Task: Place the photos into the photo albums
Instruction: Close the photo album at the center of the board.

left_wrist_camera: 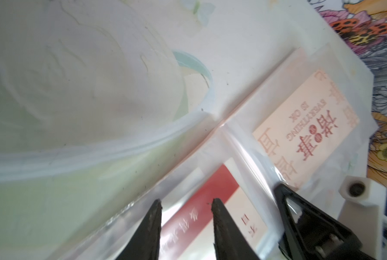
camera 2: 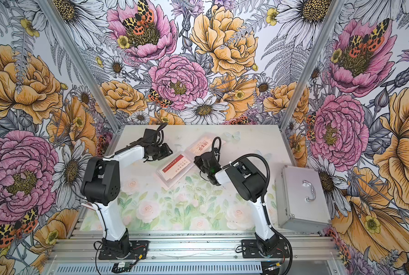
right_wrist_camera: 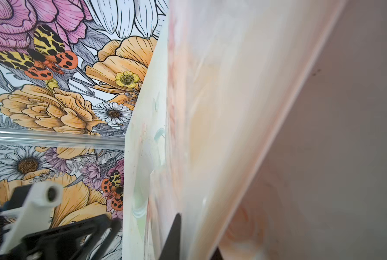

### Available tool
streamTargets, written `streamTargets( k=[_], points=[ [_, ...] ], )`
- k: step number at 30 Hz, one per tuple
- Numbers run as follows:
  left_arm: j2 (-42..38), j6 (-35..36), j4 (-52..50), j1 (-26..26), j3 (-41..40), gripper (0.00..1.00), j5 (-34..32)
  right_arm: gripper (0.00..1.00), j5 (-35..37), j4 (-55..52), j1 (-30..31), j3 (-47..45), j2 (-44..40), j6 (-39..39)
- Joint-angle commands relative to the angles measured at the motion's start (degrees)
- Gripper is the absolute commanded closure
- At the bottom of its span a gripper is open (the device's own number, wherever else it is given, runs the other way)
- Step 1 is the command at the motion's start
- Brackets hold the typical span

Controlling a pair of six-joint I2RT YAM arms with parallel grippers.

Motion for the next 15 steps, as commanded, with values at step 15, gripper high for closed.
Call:
streamTargets(
  k=[15],
  points=[
    [-5.8, -6.4, 7.6, -2.7, -21.7, 0.62, 4.6, 0.87, 19.3, -26.3, 7.2, 2.3, -10.2, -30.3]
  ],
)
